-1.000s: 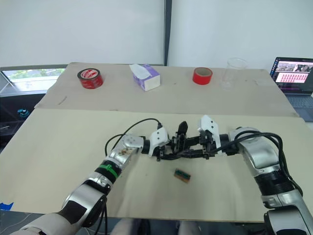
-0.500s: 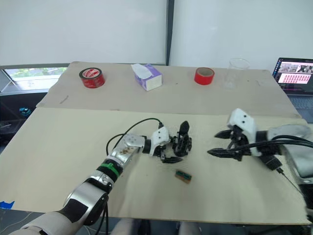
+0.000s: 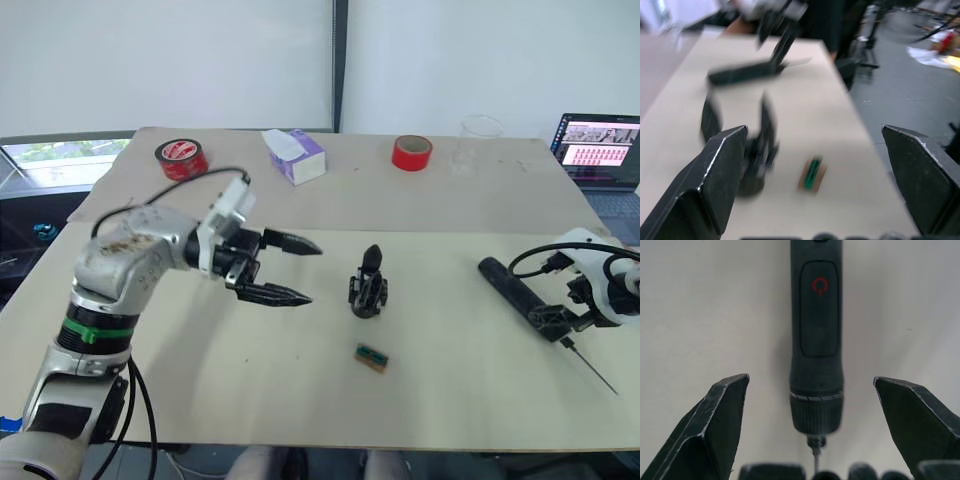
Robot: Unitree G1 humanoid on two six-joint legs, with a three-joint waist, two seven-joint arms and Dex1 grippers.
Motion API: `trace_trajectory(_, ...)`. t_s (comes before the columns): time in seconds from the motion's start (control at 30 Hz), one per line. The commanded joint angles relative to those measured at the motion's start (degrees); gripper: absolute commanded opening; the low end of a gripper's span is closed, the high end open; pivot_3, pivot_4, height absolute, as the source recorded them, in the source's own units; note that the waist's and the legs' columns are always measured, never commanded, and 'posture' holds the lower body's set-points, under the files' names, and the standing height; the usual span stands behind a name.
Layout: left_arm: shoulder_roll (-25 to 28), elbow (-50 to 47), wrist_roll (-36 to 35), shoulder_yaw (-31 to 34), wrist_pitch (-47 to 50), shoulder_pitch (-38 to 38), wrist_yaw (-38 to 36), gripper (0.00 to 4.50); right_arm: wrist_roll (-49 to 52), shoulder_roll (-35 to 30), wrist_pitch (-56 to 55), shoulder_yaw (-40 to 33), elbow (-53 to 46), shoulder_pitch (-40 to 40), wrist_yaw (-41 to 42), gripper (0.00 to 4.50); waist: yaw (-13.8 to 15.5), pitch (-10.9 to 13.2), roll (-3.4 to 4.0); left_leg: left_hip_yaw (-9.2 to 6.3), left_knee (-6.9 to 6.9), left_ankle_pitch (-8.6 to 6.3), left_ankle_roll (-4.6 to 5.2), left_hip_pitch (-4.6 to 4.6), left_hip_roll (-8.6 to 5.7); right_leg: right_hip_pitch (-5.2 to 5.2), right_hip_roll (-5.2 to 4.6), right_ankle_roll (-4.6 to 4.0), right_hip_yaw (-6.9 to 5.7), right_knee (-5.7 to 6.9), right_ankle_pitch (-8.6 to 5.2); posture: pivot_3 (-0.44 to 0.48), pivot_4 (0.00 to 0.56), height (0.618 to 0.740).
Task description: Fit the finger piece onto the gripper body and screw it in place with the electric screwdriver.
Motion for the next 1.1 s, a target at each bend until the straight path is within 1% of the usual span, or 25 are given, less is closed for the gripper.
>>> trace_trajectory(0.03, 1.21, -2.43, -4.37, 2.55, 1.36, -2.66, 0.4, 4.5, -3.7, 1.77, -0.38, 3.34, 6.48, -5.29, 2.13, 4.42, -0.05, 0.04, 0.07, 0.02, -0.01, 0.02, -0.04, 0.04, 0.0, 0.01, 0.07, -0.02, 0.03, 0.02, 0.0, 0.0, 0.15, 0.74)
trace_trajectory(0.13, 1.85, -2.83, -5.03, 2.65, -0.15, -4.54, 0.77, 4.5, -7.14, 4.87, -4.22, 6.11, 13.02, -8.3, 1.77, 4.42, 0.02, 0.13, 0.06, 0.02, -0.01, 0.17, -0.26, 0.06, 0.06, 0.01, 0.33, -0.04, 0.04, 0.02, 0.0, 0.0, 0.15, 0.74)
trace_trajectory(0.17, 1.97, -2.97, -5.18, 2.62, -0.57, -4.86, 0.96, 4.5, -8.26, 5.84, -6.0, 6.61, 15.06, -9.03, 1.31, 4.19, 0.01, 0.13, 0.06, 0.03, -0.02, 0.18, -0.29, 0.07, 0.07, 0.01, 0.36, -0.04, 0.04, 0.03, 0.0, 0.0, 0.15, 0.74)
trace_trajectory(0.23, 2.24, -3.06, -5.62, 2.49, -0.96, -5.18, 1.46, 4.5, -10.07, 6.95, -8.78, 7.52, 18.17, -10.0, 1.93, 3.61, -0.01, 0.17, 0.12, 0.06, -0.06, 0.19, -0.31, 0.12, 0.08, 0.02, 0.37, -0.04, 0.07, 0.03, -0.01, 0.0, 0.15, 0.74)
trace_trajectory(0.3, 2.38, -2.81, -5.64, 2.22, -1.19, -5.19, 1.98, 4.5, -10.96, 7.06, -10.85, 7.79, 19.37, -10.47, 3.55, 2.87, -0.02, 0.19, 0.16, 0.09, -0.07, 0.2, -0.31, 0.14, 0.06, 0.03, 0.36, -0.04, 0.11, 0.04, -0.01, 0.0, 0.15, 0.74)
trace_trajectory(0.4, 2.56, -2.65, -5.25, 1.74, -1.98, -4.72, 2.05, 4.5, -9.77, 6.2, -12.59, 6.75, 16.85, -10.86, 8.2, 1.84, -0.06, 0.19, 0.16, 0.12, -0.05, 0.2, -0.32, 0.2, 0.07, 0.08, 0.37, -0.03, 0.12, 0.05, -0.01, 0.0, 0.15, 0.74)
trace_trajectory(0.47, 2.82, -2.62, -5.01, 1.47, -2.74, -4.46, 1.54, 4.5, -8.75, 4.69, -15.44, 6.17, 12.72, -10.0, 12.73, 1.83, -0.26, 0.26, 0.26, 0.14, -0.06, 0.21, -0.33, 0.23, 0.08, 0.09, 0.37, -0.03, 0.14, 0.07, -0.01, 0.0, 0.15, 0.74)
trace_trajectory(0.5, 2.83, -2.49, -5.02, 1.38, -2.9, -4.5, 1.48, 4.5, -8.04, 3.05, -18.71, 6.25, 9.29, -8.19, 16.41, 1.83, -0.29, 0.36, 0.41, 0.14, -0.07, 0.21, -0.34, 0.23, 0.08, 0.08, 0.38, -0.03, 0.15, 0.07, -0.01, 0.0, 0.15, 0.74)
trace_trajectory(0.57, 2.69, -2.07, -4.75, 0.94, -3.56, -4.65, 1.49, 4.5, -7.87, 0.8, -21.53, 6.47, 4.44, -5.21, 20.3, 1.83, -0.28, 0.45, 0.58, 0.14, -0.1, 0.21, -0.34, 0.24, 0.07, 0.05, 0.38, -0.02, 0.18, 0.08, -0.02, 0.0, 0.15, 0.74)
trace_trajectory(0.67, 2.41, -1.72, -4.08, 0.21, -4.8, -4.76, 1.72, 4.5, -8.09, 0.99, -23.34, 6.37, 0.26, -1.65, 20.92, 1.83, -0.23, 0.46, 0.57, 0.14, -0.12, 0.26, -0.42, 0.3, 0.1, 0.07, 0.43, -0.02, 0.17, 0.11, -0.02, 0.0, 0.15, 0.74)
trace_trajectory(0.77, 2.63, -1.88, -4.64, 0.28, -4.62, -4.83, 2.15, 4.5, -9.42, 2.42, -24.74, 6.91, -0.52, -0.75, 20.45, 1.83, -0.2, 0.46, 0.57, 0.18, -0.06, 0.26, -0.42, 0.31, 0.09, 0.11, 0.41, 0.04, 0.19, 0.11, -0.05, 0.0, 0.15, 0.74)
trace_trajectory(0.83, 3.24, -2.59, -4.83, 0.25, -4.46, -4.3, 1.96, 4.5, -11.04, 1.9, -24.41, 8.54, -0.81, -0.45, 22.21, 2.88, -0.23, 0.47, 0.56, 0.19, -0.06, 0.26, -0.42, 0.35, 0.08, 0.13, 0.4, 0.05, 0.23, 0.12, -0.06, 0.0, 0.15, 0.74)
trace_trajectory(0.87, 3.54, -2.83, -4.71, 0.05, -4.55, -4.09, 1.73, 4.5, -12.08, 1.27, -24.43, 9.49, -1.03, -0.33, 23.41, 3.15, -0.23, 0.46, 0.56, 0.18, -0.06, 0.26, -0.42, 0.37, 0.09, 0.13, 0.41, 0.05, 0.23, 0.13, -0.06, 0.0, 0.15, 0.74)
trace_trajectory(0.93, 3.85, -2.82, -4.38, -0.31, -4.87, -3.82, 1.51, 4.5, -13.63, 0.26, -23.74, 10.69, -1.43, -0.46, 25.87, 3.92, -0.2, 0.46, 0.56, 0.17, -0.07, 0.26, -0.42, 0.37, 0.1, 0.12, 0.42, 0.05, 0.23, 0.13, -0.07, 0.0, 0.15, 0.74)
trace_trajectory(0.97, 3.95, -2.71, -4.37, -0.42, -4.83, -3.78, 1.54, 4.5, -14.14, 0.09, -23.2, 10.97, -1.46, -0.71, 26.6, 4.24, -0.14, 0.46, 0.56, 0.17, -0.08, 0.26, -0.42, 0.37, 0.1, 0.12, 0.42, 0.03, 0.23, 0.14, -0.07, 0.0, 0.15, 0.74)
trace_trajectory(1.0, 4.05, -2.6, -4.45, -0.51, -4.7, -3.75, 1.5, 4.5, -14.67, 0.11, -22.49, 11.21, -1.46, -1.04, 27.23, 4.48, -0.07, 0.46, 0.56, 0.17, -0.07, 0.26, -0.42, 0.37, 0.1, 0.12, 0.42, 0.02, 0.23, 0.13, -0.06, 0.0, 0.15, 0.74)
trace_trajectory(1.1, 4.34, -3.04, -4.81, -0.86, -5.1, -3.41, 0.58, 4.5, -16.34, 1.13, -20.64, 12.03, -1.34, -1.96, 28.38, 4.48, -0.02, 0.46, 0.56, 0.18, -0.04, 0.26, -0.41, 0.35, 0.09, 0.12, 0.42, 0.01, 0.23, 0.12, -0.06, 0.0, 0.15, 0.74)
